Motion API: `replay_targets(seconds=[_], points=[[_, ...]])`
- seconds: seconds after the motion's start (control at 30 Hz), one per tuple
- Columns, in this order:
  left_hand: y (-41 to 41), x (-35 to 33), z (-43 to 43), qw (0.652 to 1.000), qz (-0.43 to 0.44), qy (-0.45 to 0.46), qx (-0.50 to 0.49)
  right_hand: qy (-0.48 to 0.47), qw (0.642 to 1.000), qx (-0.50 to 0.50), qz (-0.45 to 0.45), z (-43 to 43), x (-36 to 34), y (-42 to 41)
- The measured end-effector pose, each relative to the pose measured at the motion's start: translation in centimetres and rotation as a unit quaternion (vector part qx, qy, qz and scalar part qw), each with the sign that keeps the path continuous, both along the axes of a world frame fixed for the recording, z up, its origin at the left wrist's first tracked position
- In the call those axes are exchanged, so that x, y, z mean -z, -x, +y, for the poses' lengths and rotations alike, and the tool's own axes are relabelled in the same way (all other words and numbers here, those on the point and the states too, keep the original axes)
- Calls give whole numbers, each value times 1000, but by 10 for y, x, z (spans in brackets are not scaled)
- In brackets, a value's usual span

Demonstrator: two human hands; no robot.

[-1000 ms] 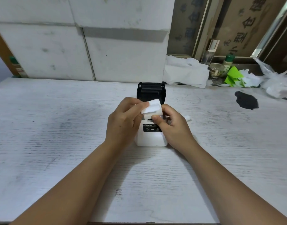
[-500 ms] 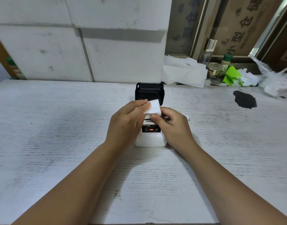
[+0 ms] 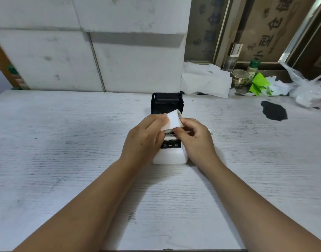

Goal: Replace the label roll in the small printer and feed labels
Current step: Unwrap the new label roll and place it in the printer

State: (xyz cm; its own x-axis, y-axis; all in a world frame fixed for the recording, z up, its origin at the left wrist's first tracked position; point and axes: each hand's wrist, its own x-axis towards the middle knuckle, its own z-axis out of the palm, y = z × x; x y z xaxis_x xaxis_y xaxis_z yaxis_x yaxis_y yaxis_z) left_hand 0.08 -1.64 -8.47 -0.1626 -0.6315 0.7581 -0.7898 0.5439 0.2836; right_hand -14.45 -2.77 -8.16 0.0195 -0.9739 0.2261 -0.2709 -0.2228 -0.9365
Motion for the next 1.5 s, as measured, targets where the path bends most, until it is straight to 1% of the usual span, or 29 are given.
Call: replay_targets(seconds=[0.07, 0.2, 0.43, 0.57, 0.67, 0.73, 0.83, 0.9, 1.03, 1.1, 1.27, 1.4, 1.5], points=[[0, 0, -1, 1000, -1, -10, 11, 1, 1000, 0, -11, 0, -1, 0], [1, -2, -1, 998, 37, -56, 8, 18, 1000, -8, -2, 2, -1, -2], [3, -6, 0, 998, 25, -56, -12, 27, 999, -16, 11, 4, 0, -6], [6, -9, 5, 995, 23, -94, -29, 29, 999, -17, 7, 5, 0, -7], [7, -10, 5, 992, 45, -111, -36, 40, 999, -34, 1, 5, -2, -6], [7, -11, 5, 989, 75, -122, -31, 58, 997, -41, -8, 7, -3, -5], [7, -13, 5, 983, 126, -132, -21, 79, 997, 16, -21, 5, -4, 0], [7, -13, 6, 979, 156, -131, -11, 88, 995, 40, 12, 1, -4, 3], [6, -13, 8, 957, 241, -160, 1, 108, 983, 1, 146, -3, 2, 3], [7, -13, 8, 945, 278, -172, 0, 105, 978, -14, 178, -3, 3, 1], [5, -15, 6, 911, 369, -185, 13, 128, 958, -12, 258, -4, 2, 3], [5, -16, 7, 902, 390, -180, 37, 126, 945, -39, 300, -3, 2, 3], [7, -16, 8, 900, 394, -180, 42, 133, 925, -65, 351, -2, 2, 5]])
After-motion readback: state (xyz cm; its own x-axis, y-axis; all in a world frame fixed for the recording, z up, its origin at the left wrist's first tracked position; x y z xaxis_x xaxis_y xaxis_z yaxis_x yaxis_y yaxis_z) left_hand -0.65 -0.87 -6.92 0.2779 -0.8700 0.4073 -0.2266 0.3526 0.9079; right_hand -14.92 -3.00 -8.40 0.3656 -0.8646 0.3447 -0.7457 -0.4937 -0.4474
